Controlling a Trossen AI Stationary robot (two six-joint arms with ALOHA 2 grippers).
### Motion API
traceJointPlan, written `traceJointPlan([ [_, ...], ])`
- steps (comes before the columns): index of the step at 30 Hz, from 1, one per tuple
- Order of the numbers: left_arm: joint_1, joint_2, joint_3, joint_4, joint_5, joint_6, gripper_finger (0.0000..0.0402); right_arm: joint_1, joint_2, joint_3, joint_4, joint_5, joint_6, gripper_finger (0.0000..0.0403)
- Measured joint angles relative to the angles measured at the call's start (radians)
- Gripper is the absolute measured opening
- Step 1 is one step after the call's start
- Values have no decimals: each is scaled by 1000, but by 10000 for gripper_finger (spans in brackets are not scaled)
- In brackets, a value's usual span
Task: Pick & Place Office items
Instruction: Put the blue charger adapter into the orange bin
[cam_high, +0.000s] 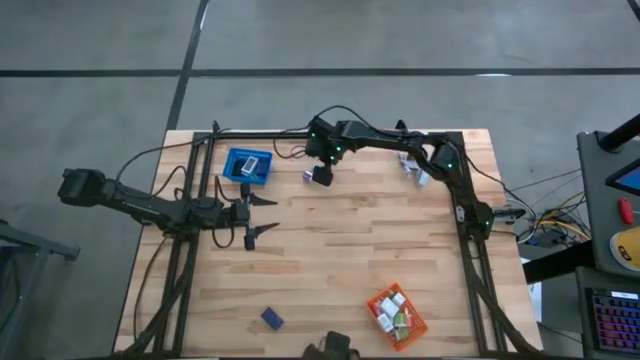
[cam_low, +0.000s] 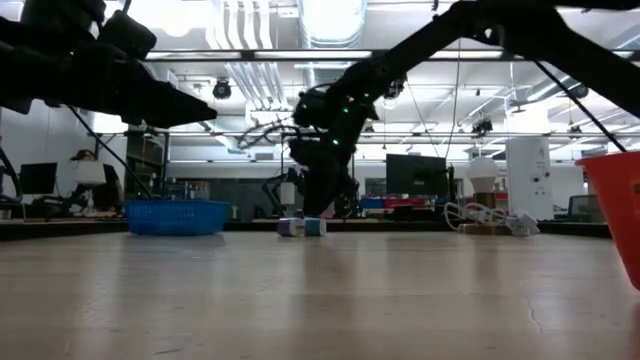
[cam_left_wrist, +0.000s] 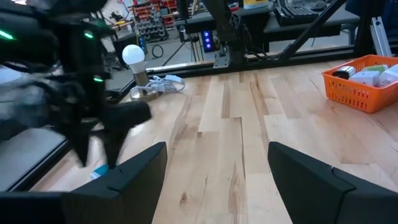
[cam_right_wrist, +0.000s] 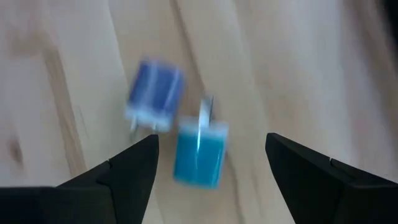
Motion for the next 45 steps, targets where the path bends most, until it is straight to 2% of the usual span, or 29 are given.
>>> traceJointPlan([
  [7, 0, 0, 0, -3, 4, -1, 281, 1, 128, 225, -258, 4, -42, 290],
  [13, 0, 0, 0, -2, 8, -1, 281, 1, 193, 357, -353, 4, -64, 290],
  [34, -1, 0, 0, -3, 11, -3, 281, 1, 212, 382, -375, -22, -131, 287],
  [39, -1, 1, 0, -3, 11, -3, 281, 0, 212, 380, -372, -12, -162, 250],
  [42, -1, 1, 0, -3, 11, -3, 281, -3, 212, 380, -372, 17, -175, 204],
  [45, -1, 1, 0, -3, 11, -3, 281, -6, 212, 380, -370, 53, -183, 142],
])
